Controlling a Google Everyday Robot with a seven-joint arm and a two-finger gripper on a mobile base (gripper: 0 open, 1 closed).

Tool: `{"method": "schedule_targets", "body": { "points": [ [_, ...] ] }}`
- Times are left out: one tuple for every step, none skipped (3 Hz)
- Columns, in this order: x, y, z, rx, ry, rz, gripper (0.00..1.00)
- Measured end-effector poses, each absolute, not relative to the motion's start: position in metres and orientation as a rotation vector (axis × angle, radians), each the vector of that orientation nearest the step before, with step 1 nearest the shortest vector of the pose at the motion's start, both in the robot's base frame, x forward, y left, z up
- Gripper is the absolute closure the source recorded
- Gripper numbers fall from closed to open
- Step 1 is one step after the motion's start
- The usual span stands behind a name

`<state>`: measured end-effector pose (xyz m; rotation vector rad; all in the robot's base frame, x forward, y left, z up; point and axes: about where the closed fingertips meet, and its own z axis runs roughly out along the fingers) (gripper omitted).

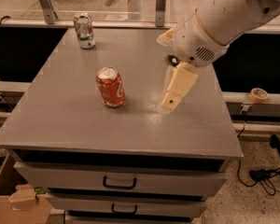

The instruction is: Knock coke can over

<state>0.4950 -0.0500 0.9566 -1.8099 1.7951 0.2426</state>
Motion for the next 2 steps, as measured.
{"method": "schedule_targets", "body": {
  "points": [
    [0.495, -0.05, 0.957, -1.81, 1.795, 0.243, 0.0],
    [0.506, -0.042, 0.942, -1.741, 1.79, 0.293, 0.0]
  ]
}}
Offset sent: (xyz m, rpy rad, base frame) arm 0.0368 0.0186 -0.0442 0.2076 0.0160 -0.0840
